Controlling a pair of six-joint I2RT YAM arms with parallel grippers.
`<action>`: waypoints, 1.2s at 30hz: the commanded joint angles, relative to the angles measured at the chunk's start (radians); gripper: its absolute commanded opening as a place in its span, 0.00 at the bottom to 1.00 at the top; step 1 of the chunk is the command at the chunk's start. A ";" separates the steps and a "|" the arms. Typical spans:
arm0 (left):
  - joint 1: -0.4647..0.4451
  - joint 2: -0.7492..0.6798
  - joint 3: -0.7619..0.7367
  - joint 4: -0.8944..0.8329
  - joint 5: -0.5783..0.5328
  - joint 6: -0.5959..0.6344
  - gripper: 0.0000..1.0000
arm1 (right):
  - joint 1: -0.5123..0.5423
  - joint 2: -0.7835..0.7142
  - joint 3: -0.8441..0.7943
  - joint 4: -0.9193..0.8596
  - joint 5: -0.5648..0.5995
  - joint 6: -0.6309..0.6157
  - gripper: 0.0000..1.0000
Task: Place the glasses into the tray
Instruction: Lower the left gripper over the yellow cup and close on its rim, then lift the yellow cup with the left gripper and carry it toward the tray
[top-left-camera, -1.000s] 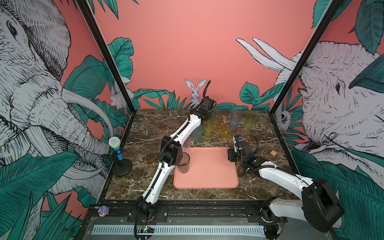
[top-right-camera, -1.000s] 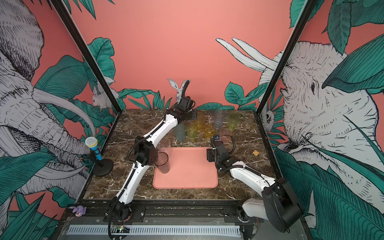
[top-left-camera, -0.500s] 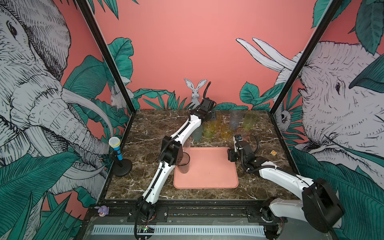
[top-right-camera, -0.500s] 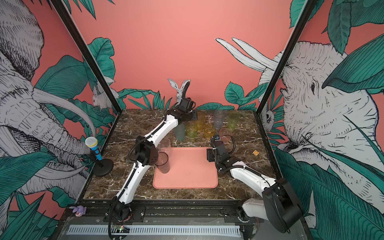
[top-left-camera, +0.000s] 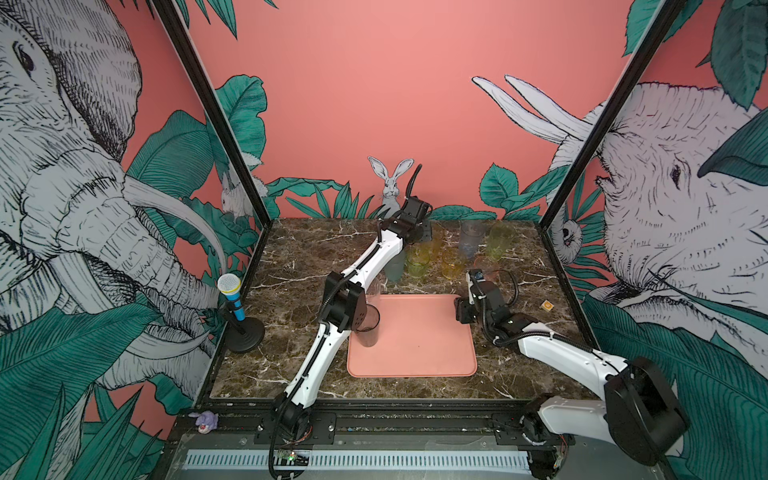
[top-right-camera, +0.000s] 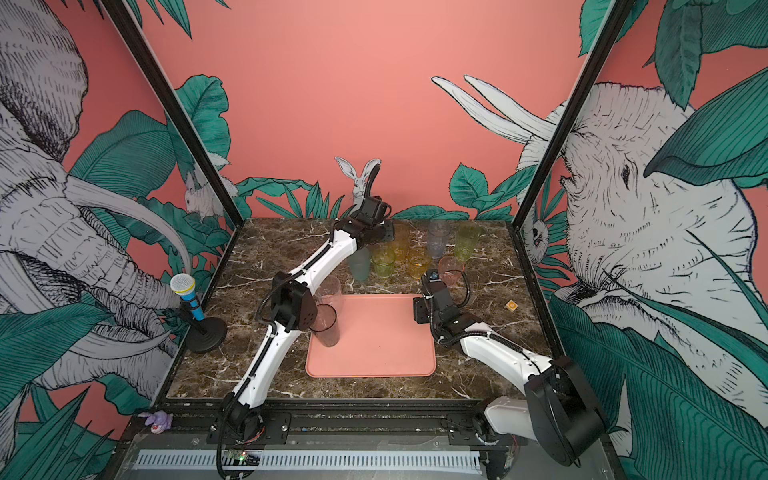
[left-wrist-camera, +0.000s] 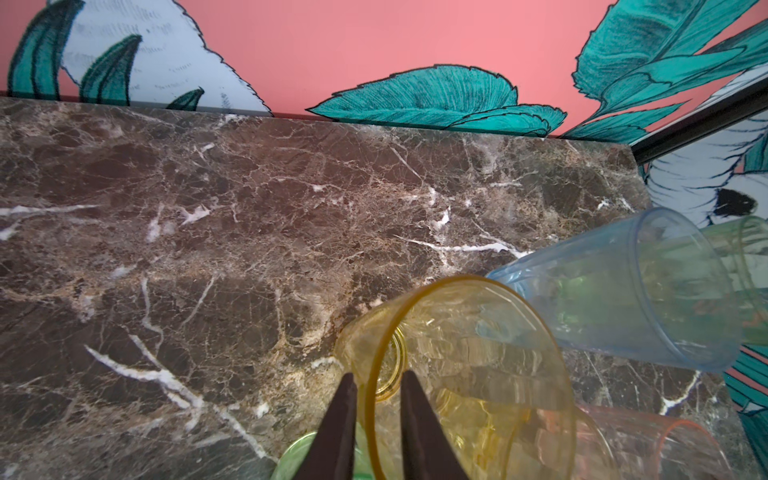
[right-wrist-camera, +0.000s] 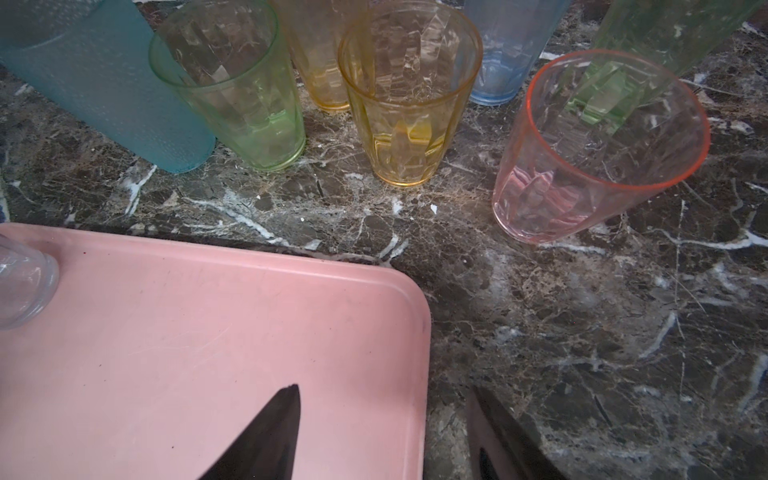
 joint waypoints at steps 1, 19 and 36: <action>0.007 0.006 0.031 -0.015 -0.012 -0.003 0.17 | -0.004 -0.016 0.021 0.016 0.000 0.005 0.66; 0.010 -0.014 0.028 0.006 -0.007 -0.018 0.01 | -0.004 -0.016 0.024 0.009 0.007 0.000 0.66; 0.037 -0.175 -0.102 0.044 0.016 -0.029 0.00 | -0.003 -0.019 0.023 0.008 0.006 -0.001 0.66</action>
